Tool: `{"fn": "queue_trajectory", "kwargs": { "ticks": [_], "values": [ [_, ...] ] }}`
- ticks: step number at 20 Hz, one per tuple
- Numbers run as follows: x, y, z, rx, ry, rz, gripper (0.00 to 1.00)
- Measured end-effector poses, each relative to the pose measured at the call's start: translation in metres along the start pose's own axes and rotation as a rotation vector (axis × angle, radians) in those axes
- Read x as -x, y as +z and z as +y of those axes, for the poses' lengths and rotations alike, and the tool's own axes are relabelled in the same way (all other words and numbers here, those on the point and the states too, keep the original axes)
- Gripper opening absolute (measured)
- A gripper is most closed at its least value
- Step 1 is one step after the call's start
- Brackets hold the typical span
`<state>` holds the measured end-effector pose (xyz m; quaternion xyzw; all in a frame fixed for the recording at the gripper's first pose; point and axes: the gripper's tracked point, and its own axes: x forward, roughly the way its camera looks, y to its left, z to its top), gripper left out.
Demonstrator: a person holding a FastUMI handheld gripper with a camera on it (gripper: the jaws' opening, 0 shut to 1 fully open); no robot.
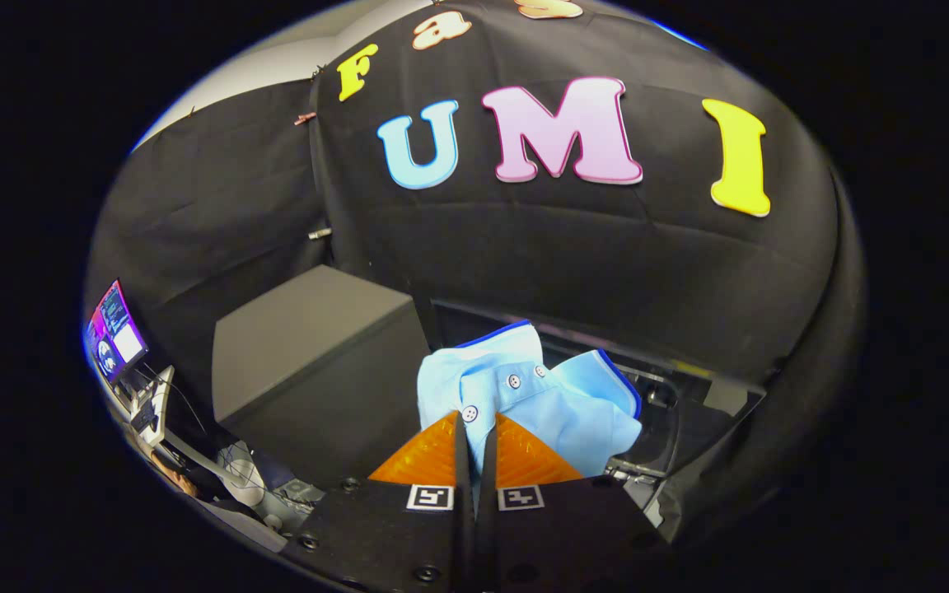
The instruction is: Put the clothes into the washing machine and then close the washing machine lid.
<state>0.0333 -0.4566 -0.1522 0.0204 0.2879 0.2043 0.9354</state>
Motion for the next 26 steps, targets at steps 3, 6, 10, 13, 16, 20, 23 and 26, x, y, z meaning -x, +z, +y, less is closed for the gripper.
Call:
{"fn": "queue_trajectory", "kwargs": {
  "ticks": [3, 6, 10, 13, 16, 20, 23, 26],
  "values": [
    [-0.024, -0.032, -0.006, -0.007, -0.008, 0.051, 0.05],
    [-0.046, -0.061, -0.008, 0.029, -0.014, 0.101, 0.05],
    [-0.06, -0.09, -0.024, 0.013, -0.085, 0.17, 0.05],
    [-0.067, -0.121, -0.035, -0.059, -0.175, 0.237, 0.05],
    [-0.074, -0.149, -0.044, -0.126, -0.254, 0.298, 0.05],
    [-0.085, -0.182, -0.044, -0.177, -0.309, 0.36, 0.05],
    [-0.093, -0.21, -0.048, -0.311, -0.384, 0.426, 0.05],
    [-0.101, -0.231, -0.058, -0.376, -0.461, 0.463, 0.05]
  ]
}}
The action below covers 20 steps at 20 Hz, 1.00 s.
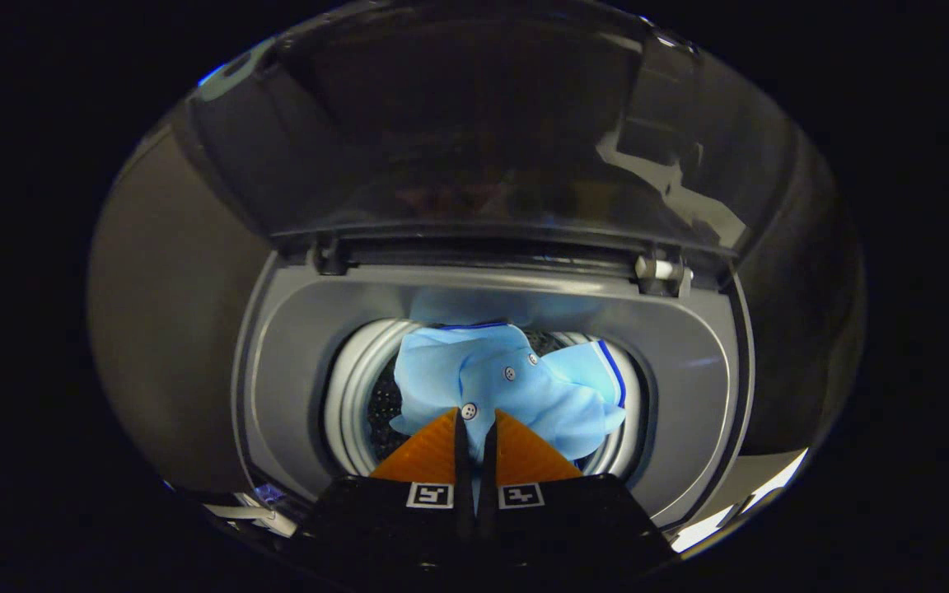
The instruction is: Put the clothes into the washing machine and then close the washing machine lid.
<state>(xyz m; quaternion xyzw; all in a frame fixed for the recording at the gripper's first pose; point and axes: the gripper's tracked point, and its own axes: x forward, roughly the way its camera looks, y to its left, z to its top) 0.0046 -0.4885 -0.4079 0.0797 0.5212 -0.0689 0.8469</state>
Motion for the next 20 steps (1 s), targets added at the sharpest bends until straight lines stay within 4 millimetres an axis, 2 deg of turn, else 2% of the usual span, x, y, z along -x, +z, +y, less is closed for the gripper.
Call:
{"fn": "queue_trajectory", "kwargs": {
  "ticks": [4, 7, 10, 12, 13, 14, 15, 16, 20],
  "values": [
    [-0.014, -0.014, 0.004, -0.034, -0.028, 0.026, 0.05],
    [-0.028, -0.03, 0.0, -0.068, -0.051, 0.076, 0.05],
    [-0.037, -0.037, -0.01, -0.088, -0.084, 0.085, 0.05],
    [-0.035, -0.034, -0.01, -0.143, -0.079, 0.064, 0.12],
    [-0.031, -0.03, -0.011, -0.165, -0.08, 0.054, 0.33],
    [-0.041, -0.035, -0.013, -0.172, -0.089, 0.044, 0.55],
    [-0.021, -0.028, -0.016, -0.167, -0.105, 0.039, 0.77],
    [-0.027, -0.033, -0.021, -0.159, -0.122, 0.031, 0.98],
    [-0.018, -0.023, -0.014, -0.088, -0.129, 0.002, 0.98]
  ]
}}
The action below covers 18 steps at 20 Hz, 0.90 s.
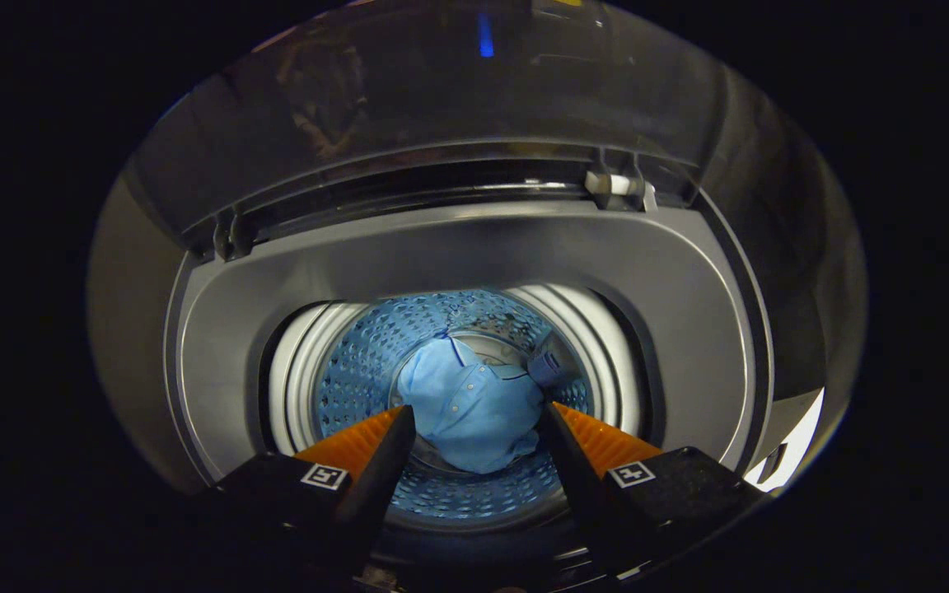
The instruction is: Put the clothes into the washing machine and then close the washing machine lid.
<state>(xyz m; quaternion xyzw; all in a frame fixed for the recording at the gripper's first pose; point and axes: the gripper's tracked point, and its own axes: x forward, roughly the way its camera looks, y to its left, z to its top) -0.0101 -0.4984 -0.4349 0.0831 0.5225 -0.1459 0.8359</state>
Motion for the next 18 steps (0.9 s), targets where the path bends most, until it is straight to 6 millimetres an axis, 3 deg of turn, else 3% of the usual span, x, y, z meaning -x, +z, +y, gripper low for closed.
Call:
{"fn": "queue_trajectory", "kwargs": {
  "ticks": [1, 5, 12, 16, 18],
  "values": [
    [0.006, 0.006, 0.006, 0.005, 0.023, -0.027, 0.99],
    [0.064, 0.044, 0.026, 0.004, 0.08, -0.201, 0.99],
    [0.185, 0.115, 0.045, -0.036, 0.126, -0.587, 1.0],
    [0.242, 0.143, 0.054, -0.007, 0.143, -0.73, 1.0],
    [0.269, 0.167, 0.059, 0.0, 0.174, -0.806, 1.0]
  ]
}}
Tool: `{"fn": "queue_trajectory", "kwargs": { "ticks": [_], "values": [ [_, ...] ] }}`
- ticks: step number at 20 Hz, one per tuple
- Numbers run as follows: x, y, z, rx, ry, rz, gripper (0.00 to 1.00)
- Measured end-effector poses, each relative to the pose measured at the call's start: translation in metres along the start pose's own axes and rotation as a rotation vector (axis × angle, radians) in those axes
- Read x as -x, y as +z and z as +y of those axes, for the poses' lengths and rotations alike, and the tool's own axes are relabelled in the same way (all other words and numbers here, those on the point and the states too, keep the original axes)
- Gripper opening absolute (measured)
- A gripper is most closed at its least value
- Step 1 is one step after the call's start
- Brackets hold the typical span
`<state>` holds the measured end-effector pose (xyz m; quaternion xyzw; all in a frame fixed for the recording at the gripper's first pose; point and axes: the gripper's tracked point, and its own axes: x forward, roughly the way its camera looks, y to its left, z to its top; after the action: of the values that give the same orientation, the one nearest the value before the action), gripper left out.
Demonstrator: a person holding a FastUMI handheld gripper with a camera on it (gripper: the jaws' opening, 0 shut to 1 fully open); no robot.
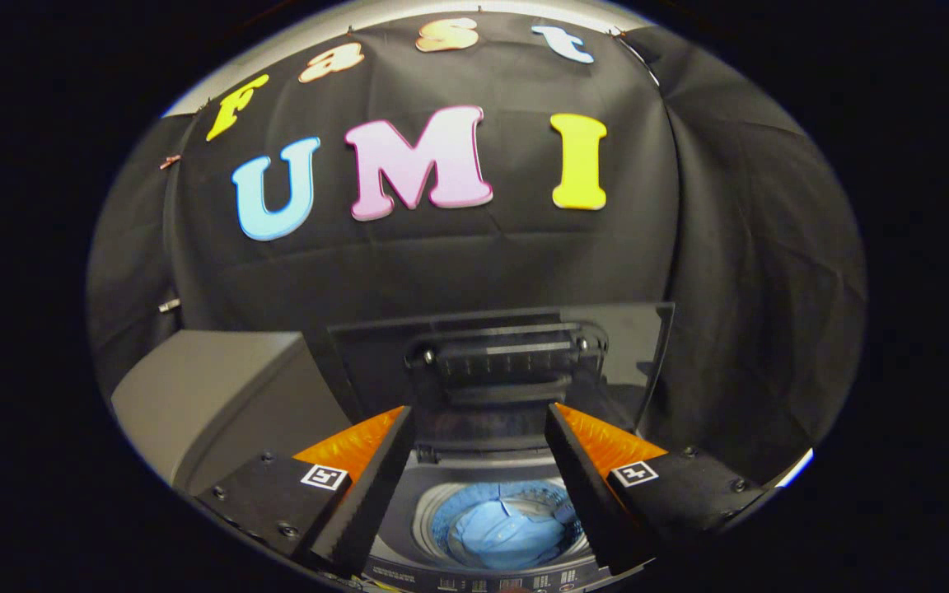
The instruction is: Put the clothes into the washing machine and then close the washing machine lid.
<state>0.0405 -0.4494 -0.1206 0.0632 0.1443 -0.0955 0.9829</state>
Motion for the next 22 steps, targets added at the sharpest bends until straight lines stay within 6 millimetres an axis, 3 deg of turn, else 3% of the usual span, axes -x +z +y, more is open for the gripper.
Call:
{"fn": "queue_trajectory", "kwargs": {
  "ticks": [3, 8, 12, 15, 18, 22],
  "values": [
    [-0.016, 0.031, -0.002, 0.017, 0.009, -0.075, 1.0],
    [-0.075, 0.059, -0.016, 0.035, -0.035, -0.053, 1.0],
    [-0.133, 0.053, -0.026, 0.127, -0.064, 0.049, 1.0],
    [-0.16, 0.043, -0.028, 0.168, -0.062, 0.115, 1.0],
    [-0.167, 0.022, -0.031, 0.107, -0.045, 0.202, 1.0],
    [-0.166, 0.019, -0.029, 0.069, -0.044, 0.248, 0.99]
  ]
}}
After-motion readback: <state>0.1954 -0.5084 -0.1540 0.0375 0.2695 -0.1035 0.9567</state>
